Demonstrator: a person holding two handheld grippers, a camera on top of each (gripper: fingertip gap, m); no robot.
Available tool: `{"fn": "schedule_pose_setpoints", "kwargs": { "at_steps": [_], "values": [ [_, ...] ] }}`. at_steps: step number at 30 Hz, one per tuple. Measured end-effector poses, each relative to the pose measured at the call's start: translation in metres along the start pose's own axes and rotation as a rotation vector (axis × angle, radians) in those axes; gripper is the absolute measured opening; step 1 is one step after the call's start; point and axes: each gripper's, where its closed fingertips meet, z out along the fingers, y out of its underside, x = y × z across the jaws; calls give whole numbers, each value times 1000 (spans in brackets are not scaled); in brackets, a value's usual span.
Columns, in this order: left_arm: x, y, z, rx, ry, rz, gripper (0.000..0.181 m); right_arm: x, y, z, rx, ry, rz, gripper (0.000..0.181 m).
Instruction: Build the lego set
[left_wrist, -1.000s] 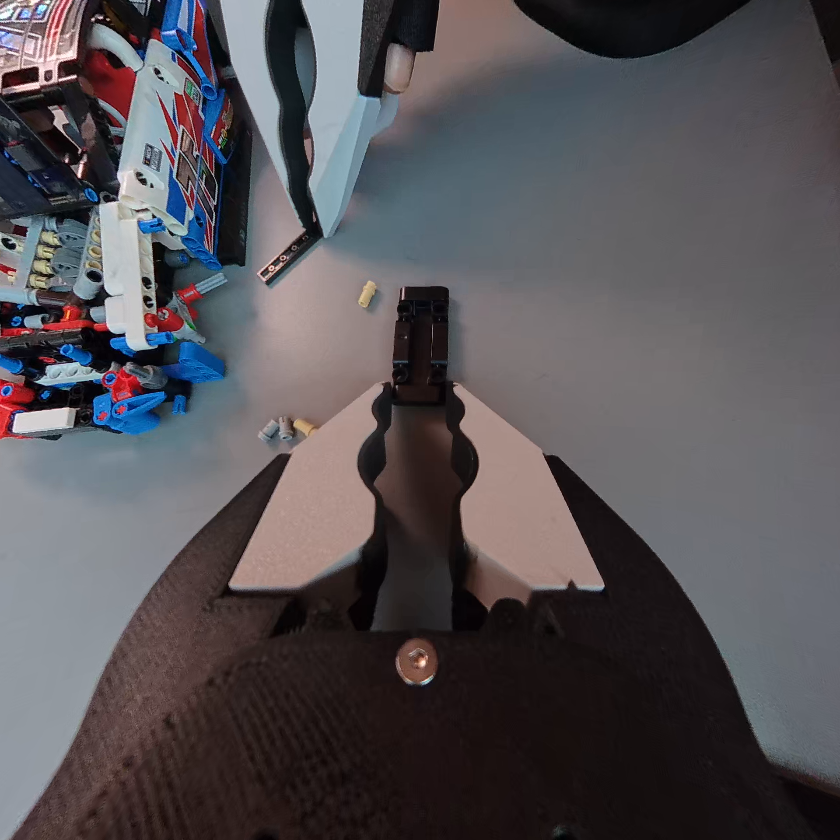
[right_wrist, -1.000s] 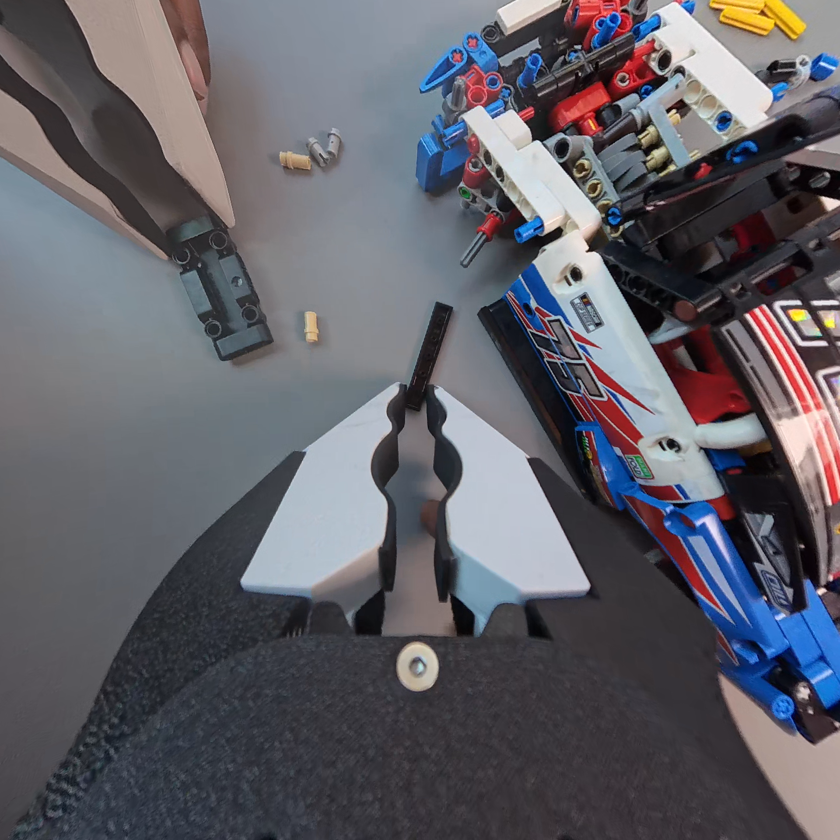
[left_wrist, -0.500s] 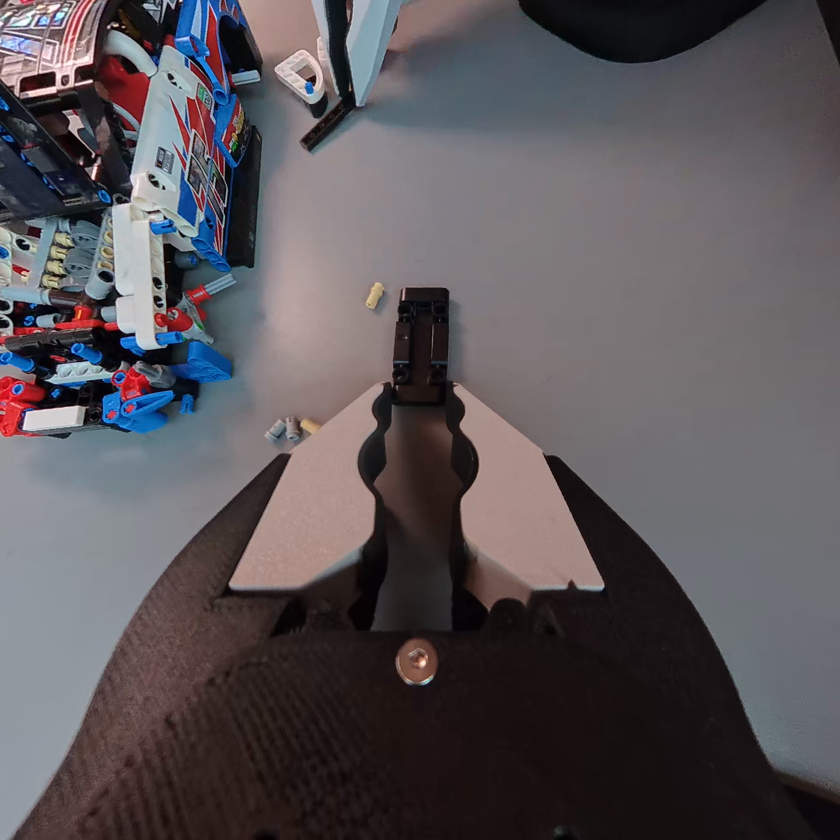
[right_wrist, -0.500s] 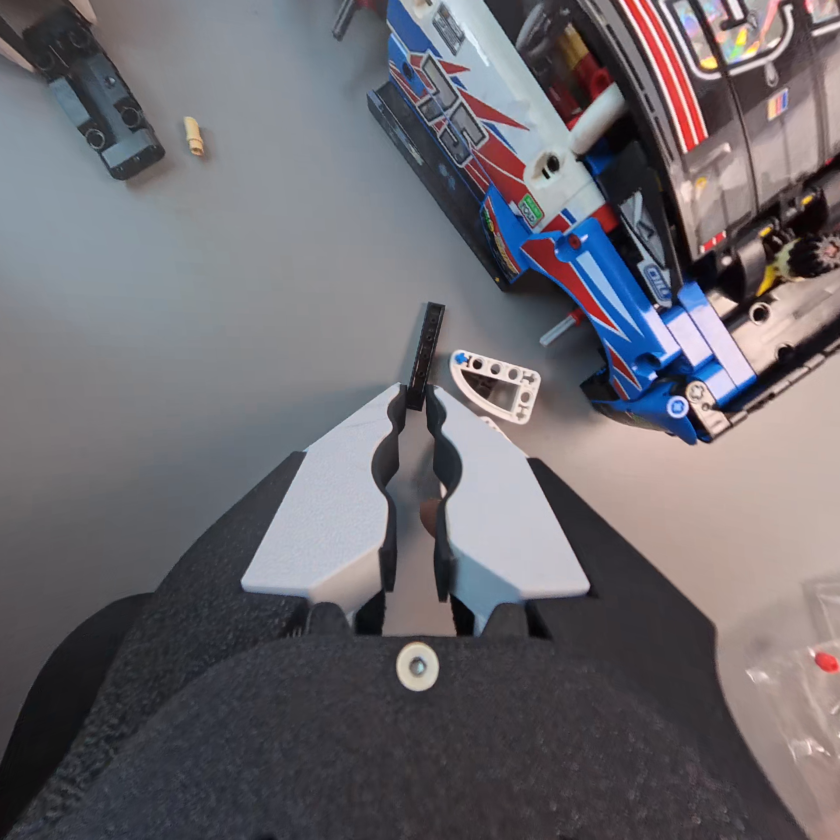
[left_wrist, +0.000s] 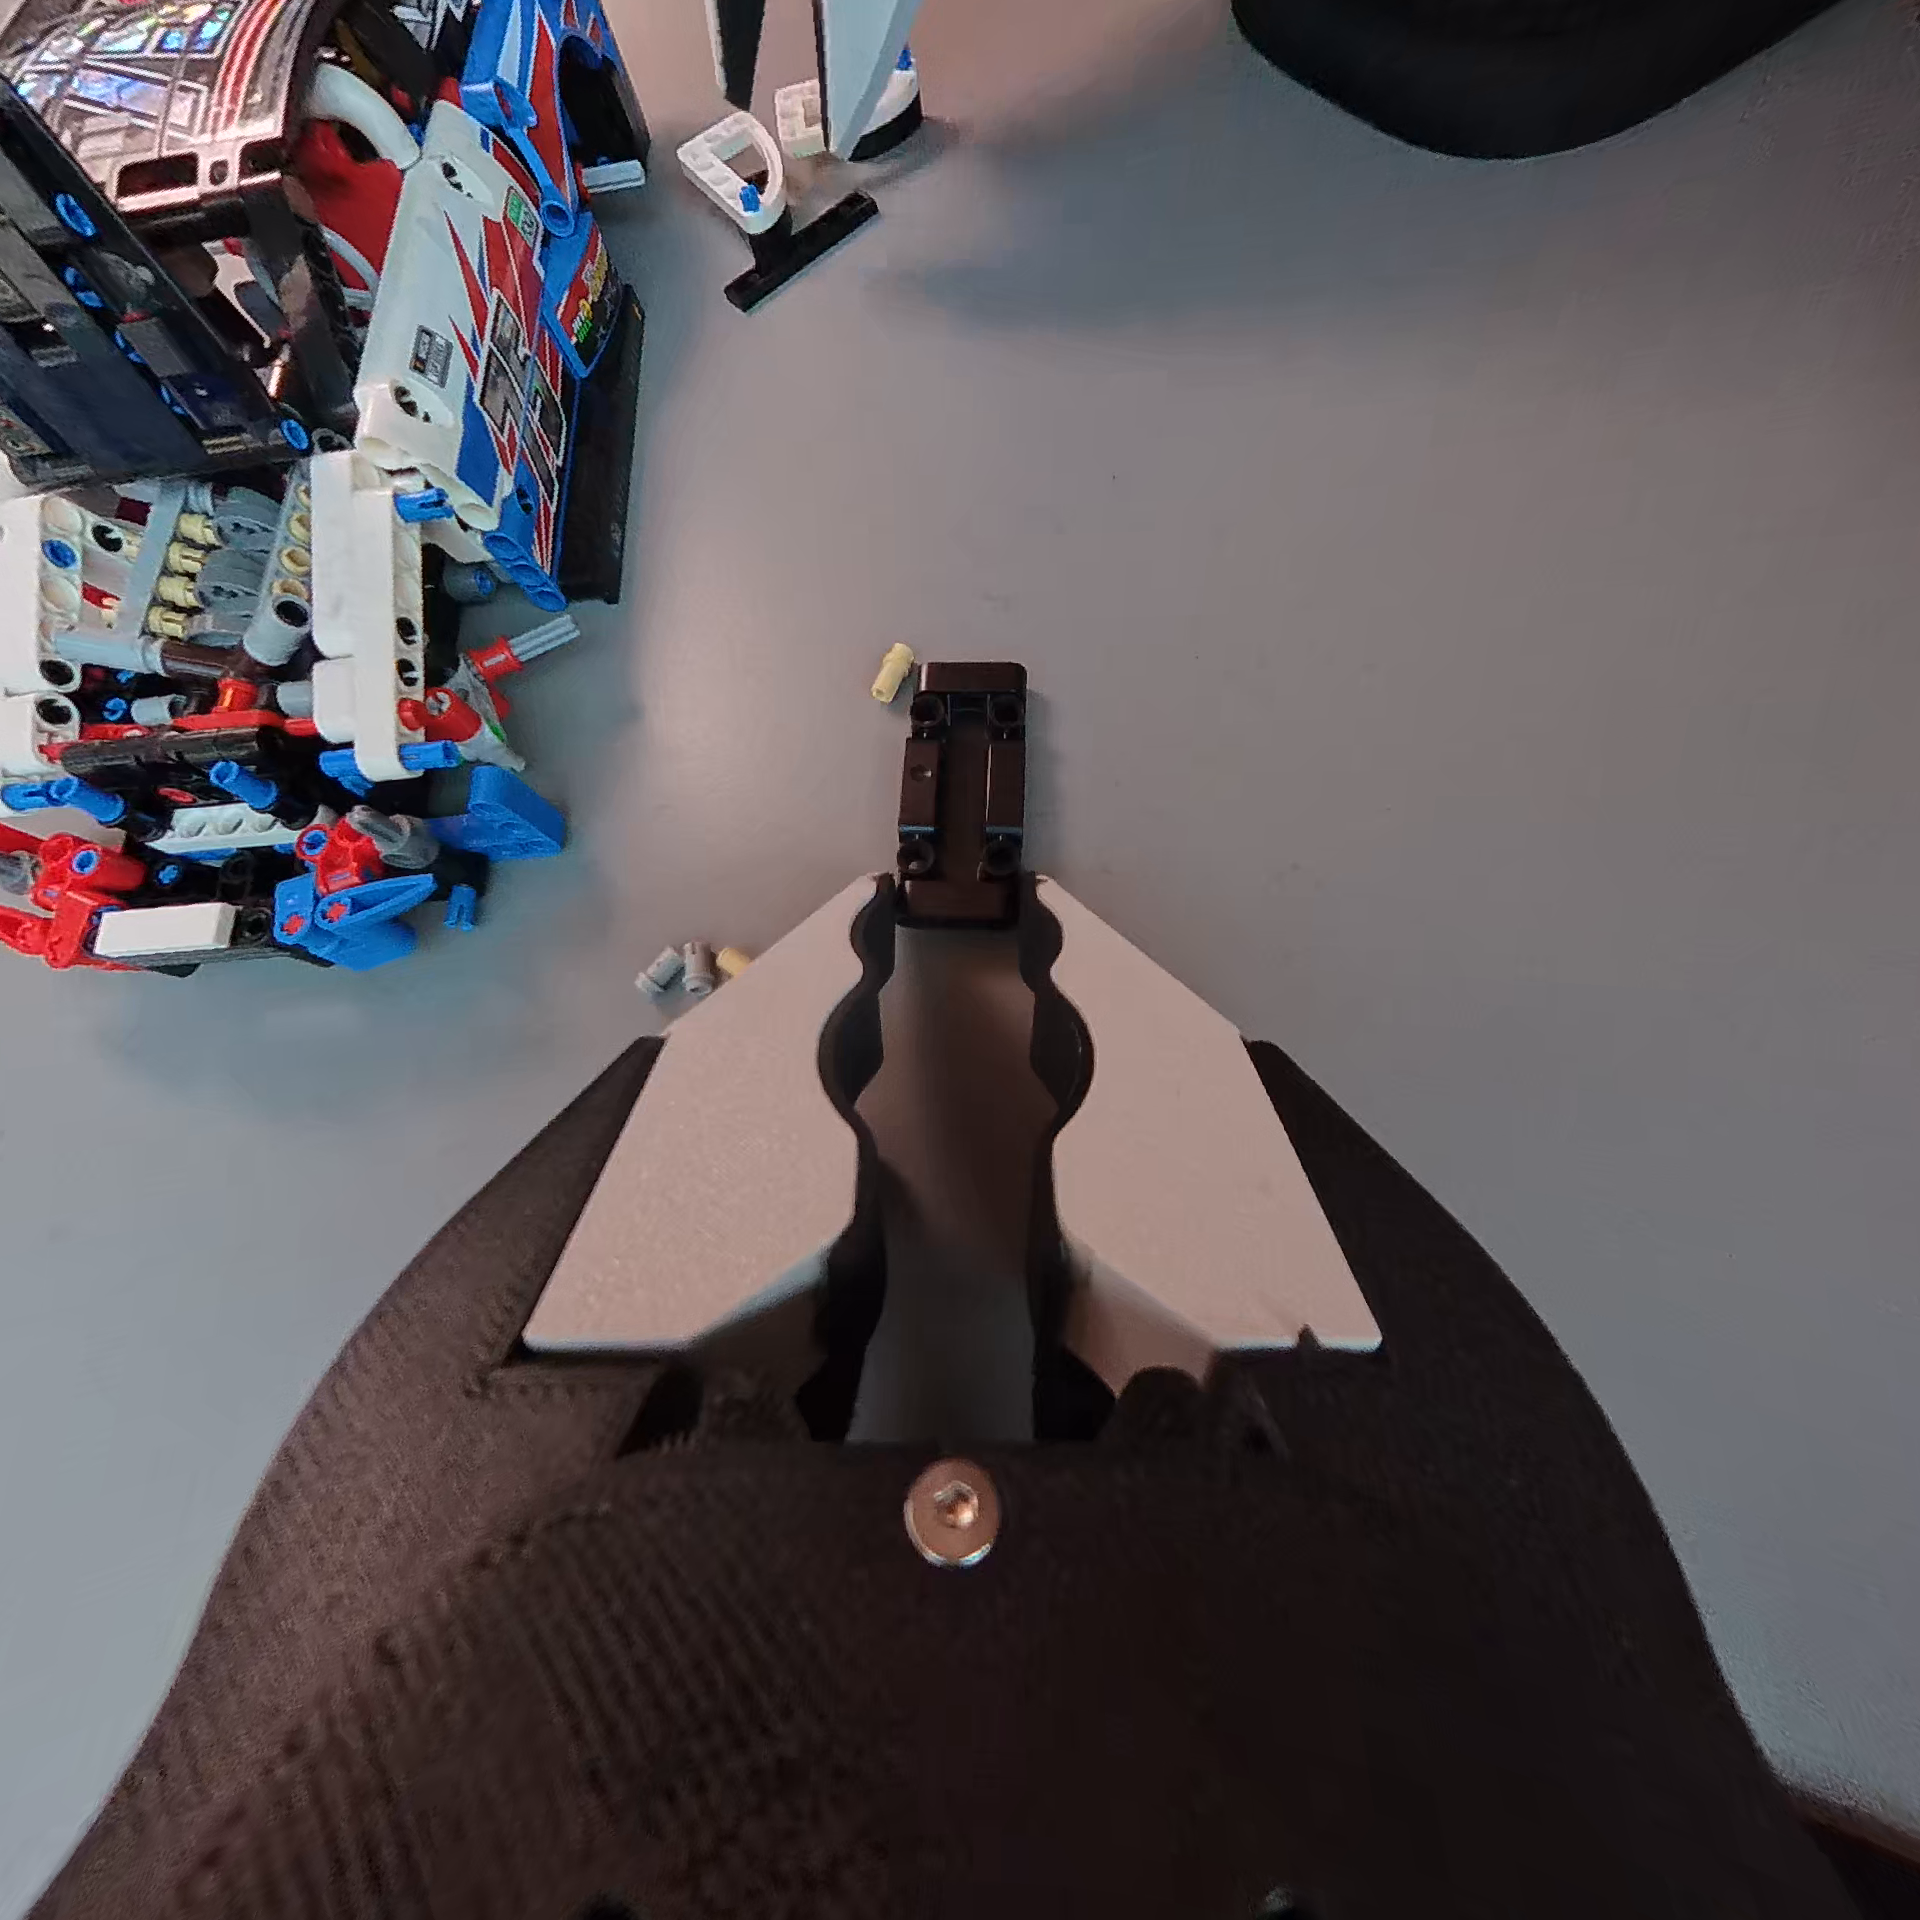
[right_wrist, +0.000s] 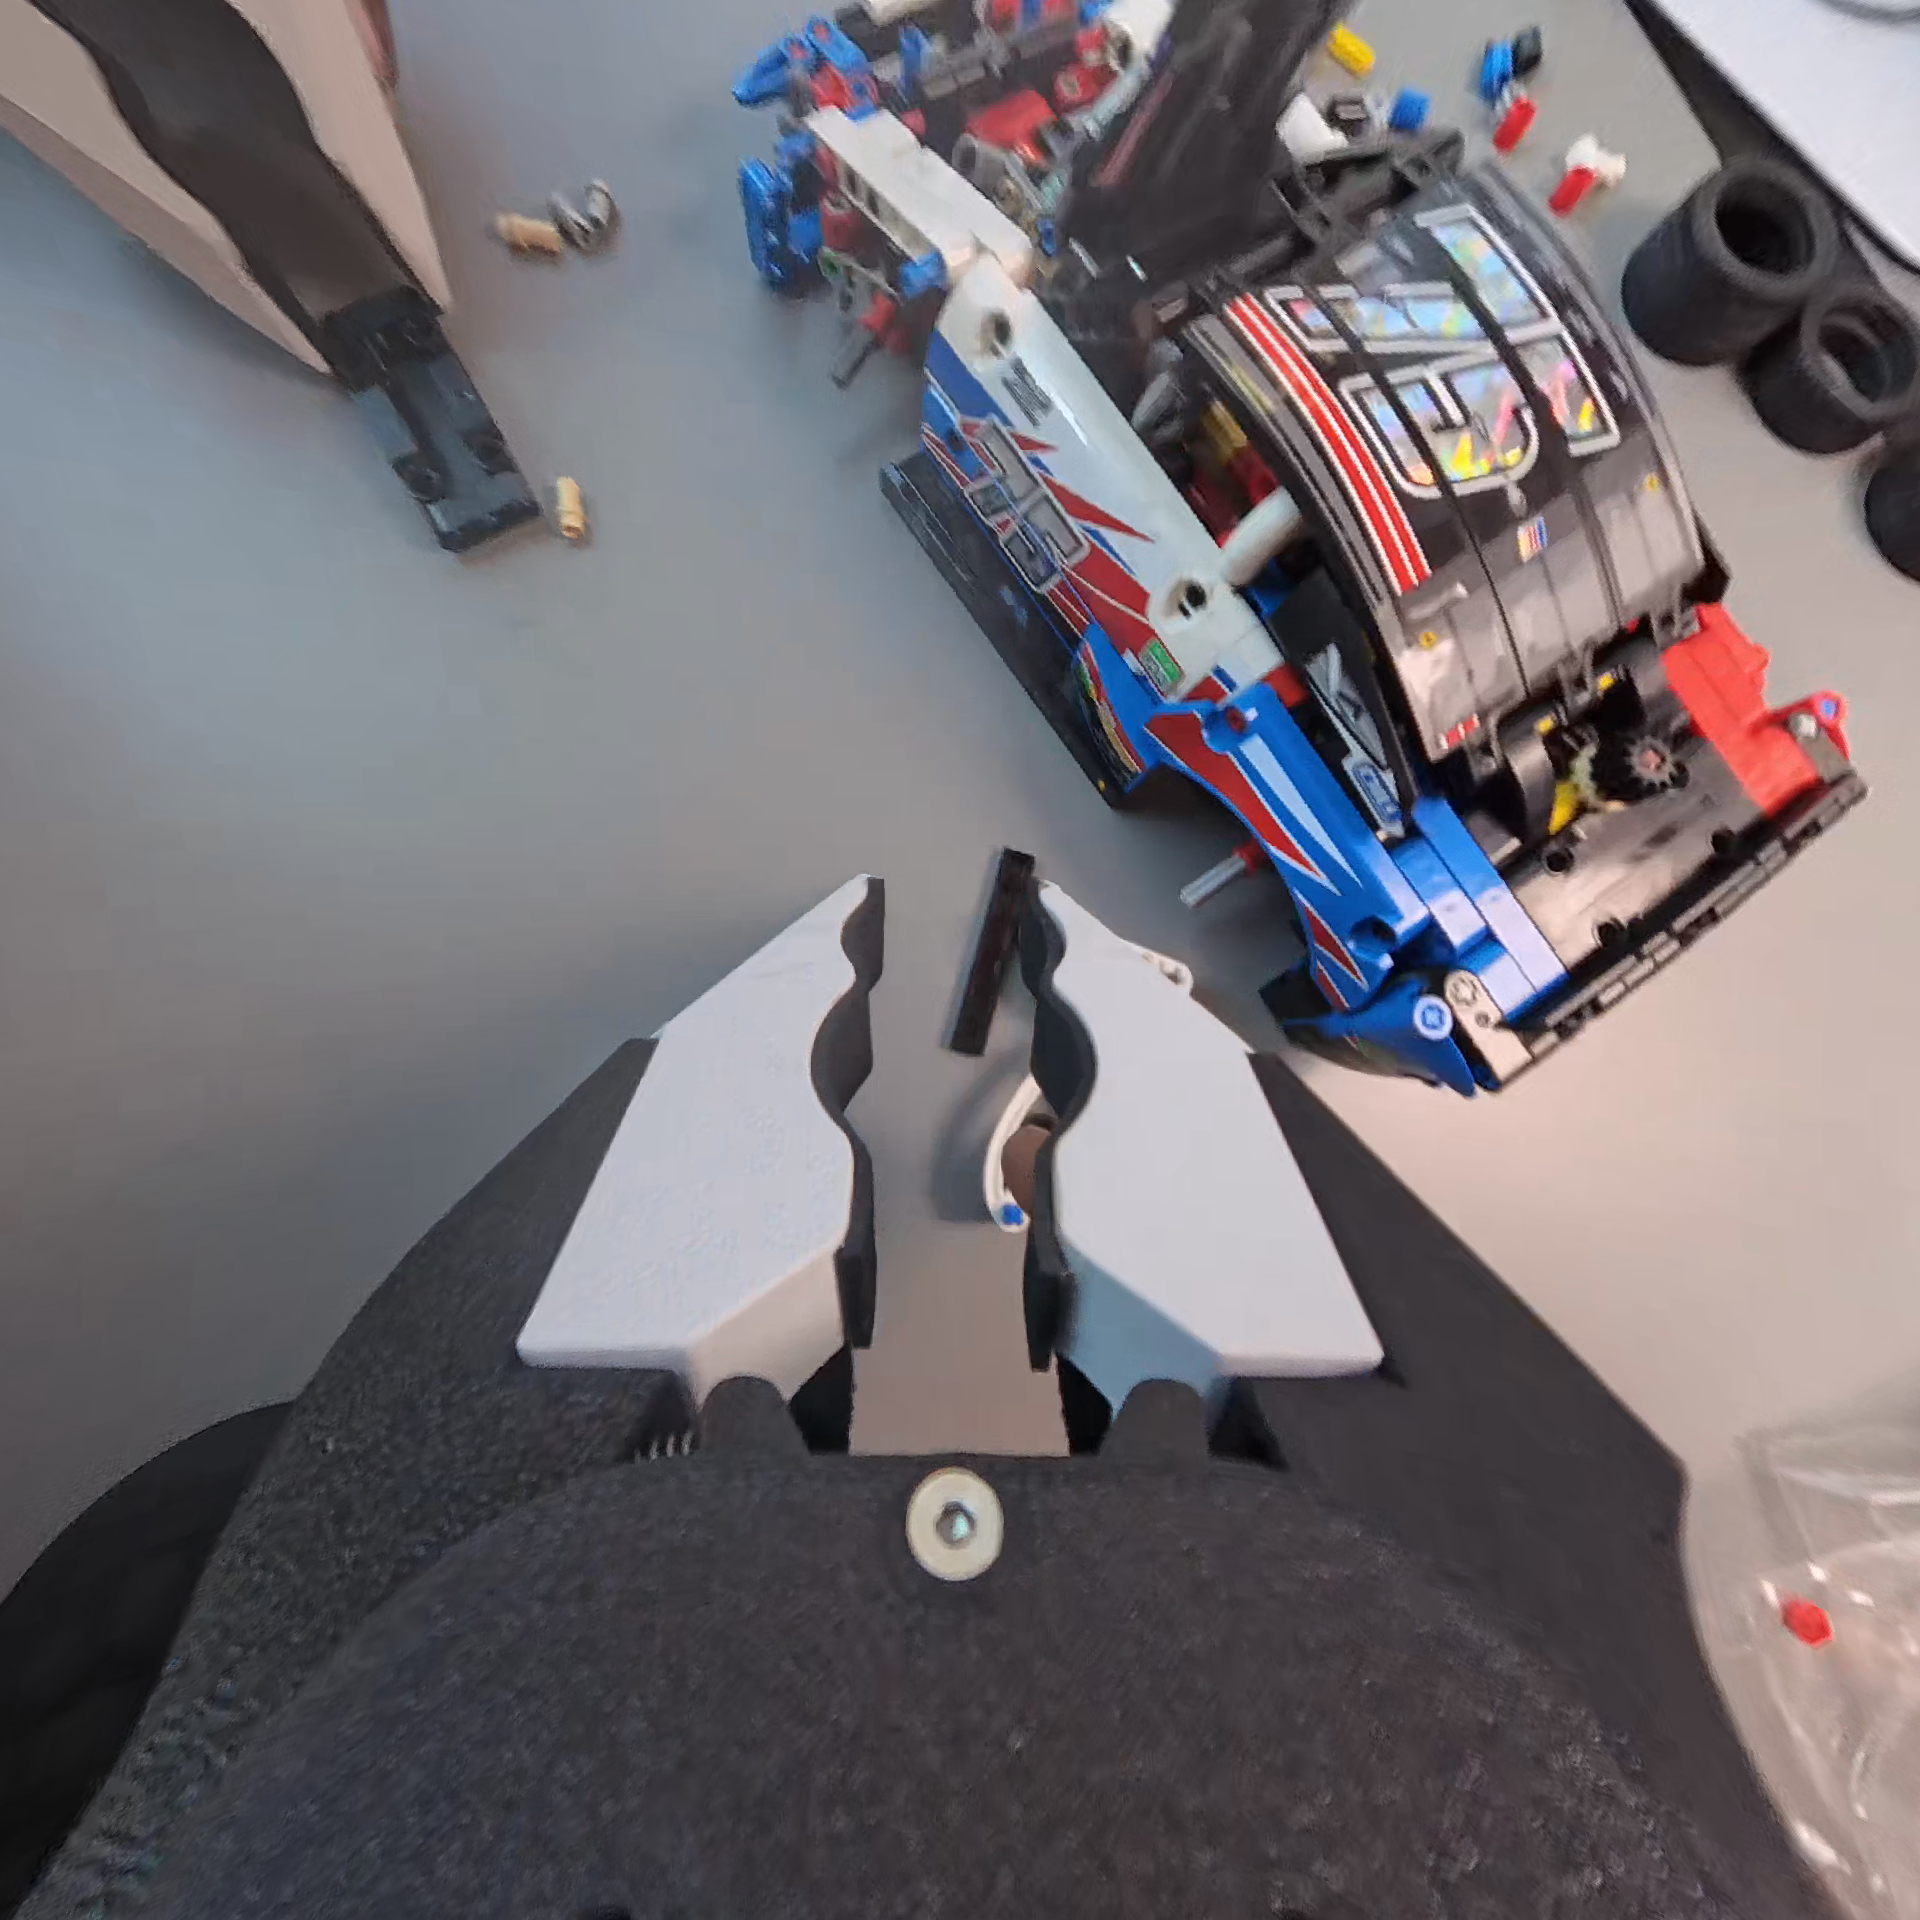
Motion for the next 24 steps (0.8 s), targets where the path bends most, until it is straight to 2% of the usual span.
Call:
{"fn": "schedule_pose_setpoints", "kwargs": {
  "at_steps": [7,12,17,19,20,22,24],
  "values": [
    [1,-4,-3,28,40,-71,21,-50,-30,12,145,-154,-186,30],
    [5,-29,-11,169,189,-345,21,-91,-55,22,270,-228,-326,32],
    [5,-47,-23,297,374,-628,21,-108,-86,24,428,-128,-480,36],
    [7,-52,-28,330,423,-667,21,-109,-93,25,461,-69,-525,23],
    [8,-54,-29,338,442,-677,21,-109,-96,24,480,-47,-533,11],
    [7,-56,-31,354,447,-687,21,-109,-97,24,483,-67,-492,8],
    [2,-59,-35,394,399,-640,24,-110,-100,19,497,-218,-263,4]
  ]
}}
